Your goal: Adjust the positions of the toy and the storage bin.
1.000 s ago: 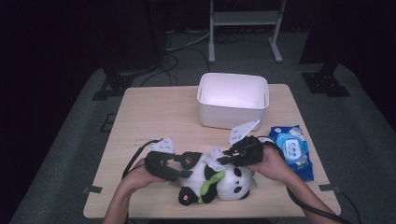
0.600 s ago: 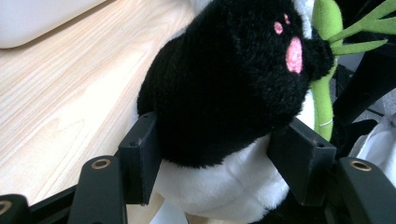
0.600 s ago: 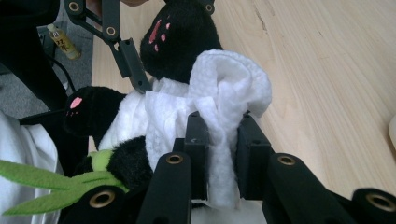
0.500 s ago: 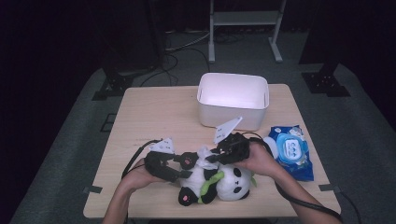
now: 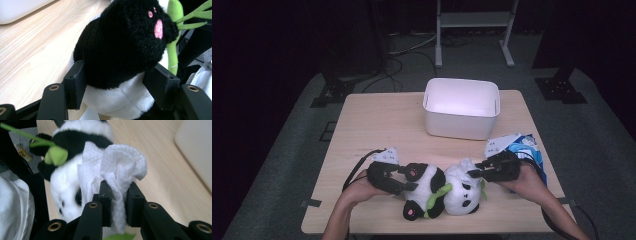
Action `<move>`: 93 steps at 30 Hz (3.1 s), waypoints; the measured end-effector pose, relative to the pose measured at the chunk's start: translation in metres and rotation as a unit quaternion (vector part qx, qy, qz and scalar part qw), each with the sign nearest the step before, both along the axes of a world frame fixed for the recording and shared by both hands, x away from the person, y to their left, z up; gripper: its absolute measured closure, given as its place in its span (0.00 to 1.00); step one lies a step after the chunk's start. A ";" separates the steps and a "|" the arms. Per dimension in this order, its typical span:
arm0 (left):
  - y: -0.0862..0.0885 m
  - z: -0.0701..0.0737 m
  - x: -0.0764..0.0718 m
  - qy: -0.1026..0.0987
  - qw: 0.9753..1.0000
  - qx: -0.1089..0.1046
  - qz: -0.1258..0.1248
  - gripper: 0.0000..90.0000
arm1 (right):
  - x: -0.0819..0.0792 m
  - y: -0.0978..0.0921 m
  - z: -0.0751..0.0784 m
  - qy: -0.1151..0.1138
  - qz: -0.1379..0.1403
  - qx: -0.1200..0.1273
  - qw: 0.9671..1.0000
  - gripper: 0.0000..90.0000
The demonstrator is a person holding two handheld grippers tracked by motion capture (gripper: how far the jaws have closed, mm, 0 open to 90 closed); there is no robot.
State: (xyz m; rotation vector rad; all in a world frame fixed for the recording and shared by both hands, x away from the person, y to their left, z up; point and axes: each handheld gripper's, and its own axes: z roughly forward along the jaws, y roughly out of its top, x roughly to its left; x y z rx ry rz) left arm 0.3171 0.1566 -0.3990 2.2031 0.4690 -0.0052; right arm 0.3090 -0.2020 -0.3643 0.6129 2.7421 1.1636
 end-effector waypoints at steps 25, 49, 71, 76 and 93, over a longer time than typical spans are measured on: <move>0.000 0.000 0.000 0.002 1.000 0.001 0.000 0.41 | -0.019 -0.035 -0.030 0.018 -0.035 0.051 0.998 0.85; -0.003 0.005 -0.002 0.007 1.000 0.009 -0.011 0.30 | 0.006 0.025 -0.005 0.011 0.029 0.028 0.999 0.86; -0.027 -0.008 0.034 0.079 0.994 0.004 -0.071 0.02 | 0.003 0.029 -0.005 0.006 0.046 0.011 0.999 0.87; -0.030 -0.014 0.040 0.103 0.992 -0.005 -0.078 0.12 | 0.006 0.029 -0.007 0.005 0.043 0.015 0.999 0.87; -0.031 0.010 0.050 -0.032 0.997 0.003 -0.063 0.43 | 0.036 0.037 0.007 -0.018 0.016 0.022 0.999 0.87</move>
